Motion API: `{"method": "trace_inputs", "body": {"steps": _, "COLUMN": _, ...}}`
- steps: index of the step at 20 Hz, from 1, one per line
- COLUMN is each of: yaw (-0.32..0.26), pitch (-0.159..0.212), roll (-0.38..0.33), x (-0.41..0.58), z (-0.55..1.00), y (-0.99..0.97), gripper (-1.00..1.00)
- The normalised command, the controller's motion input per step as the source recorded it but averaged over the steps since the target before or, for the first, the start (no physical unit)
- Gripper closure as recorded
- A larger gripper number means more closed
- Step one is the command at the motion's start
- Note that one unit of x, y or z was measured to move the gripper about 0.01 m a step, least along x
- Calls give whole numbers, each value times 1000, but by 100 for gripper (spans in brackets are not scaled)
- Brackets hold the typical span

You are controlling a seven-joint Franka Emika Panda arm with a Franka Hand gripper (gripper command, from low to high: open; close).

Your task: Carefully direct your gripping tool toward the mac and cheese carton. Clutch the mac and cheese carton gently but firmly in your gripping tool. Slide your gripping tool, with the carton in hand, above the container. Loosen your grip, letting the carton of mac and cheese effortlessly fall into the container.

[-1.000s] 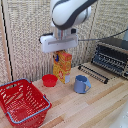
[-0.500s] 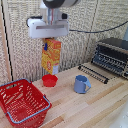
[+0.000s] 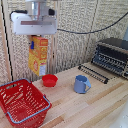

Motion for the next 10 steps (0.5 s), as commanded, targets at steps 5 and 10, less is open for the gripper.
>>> {"method": "trace_inputs", "body": {"steps": 5, "yaw": 36, "pitch": -7, "roll": -13, "x": -4, "z": -475, "y": 859, "gripper": 100}}
{"method": "trace_inputs", "body": {"steps": 10, "yaw": 44, "pitch": -45, "roll": -58, "x": -117, "z": -706, "y": 566, "gripper": 100}}
